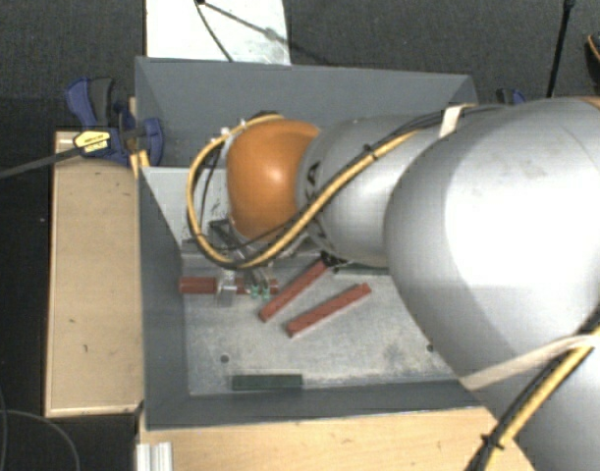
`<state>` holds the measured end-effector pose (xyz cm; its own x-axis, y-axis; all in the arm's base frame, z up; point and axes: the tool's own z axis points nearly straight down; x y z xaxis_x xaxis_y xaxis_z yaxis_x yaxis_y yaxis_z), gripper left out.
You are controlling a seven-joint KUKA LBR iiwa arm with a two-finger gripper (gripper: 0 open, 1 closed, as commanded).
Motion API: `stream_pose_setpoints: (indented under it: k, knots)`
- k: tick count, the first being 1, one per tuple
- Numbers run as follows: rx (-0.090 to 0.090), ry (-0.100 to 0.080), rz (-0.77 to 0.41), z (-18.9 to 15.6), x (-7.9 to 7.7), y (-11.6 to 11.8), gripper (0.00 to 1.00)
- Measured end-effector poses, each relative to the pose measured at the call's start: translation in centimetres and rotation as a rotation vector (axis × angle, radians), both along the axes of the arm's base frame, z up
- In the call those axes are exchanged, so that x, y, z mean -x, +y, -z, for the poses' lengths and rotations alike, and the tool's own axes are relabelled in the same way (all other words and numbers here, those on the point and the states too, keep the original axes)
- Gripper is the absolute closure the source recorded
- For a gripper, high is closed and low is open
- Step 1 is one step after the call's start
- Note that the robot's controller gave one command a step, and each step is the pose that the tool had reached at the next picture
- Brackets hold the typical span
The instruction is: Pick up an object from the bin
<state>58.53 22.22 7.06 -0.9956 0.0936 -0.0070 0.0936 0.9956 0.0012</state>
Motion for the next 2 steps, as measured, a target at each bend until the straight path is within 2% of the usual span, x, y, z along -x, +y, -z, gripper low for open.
stream_pose_setpoints:
  k: [1,2]
  knots:
    - [-0.003,-0.004,-0.069,-15.9,1.1,0.9,1.0]
    - [0.001,0.007,-0.391,-14.0,5.0,1.6,1.0]
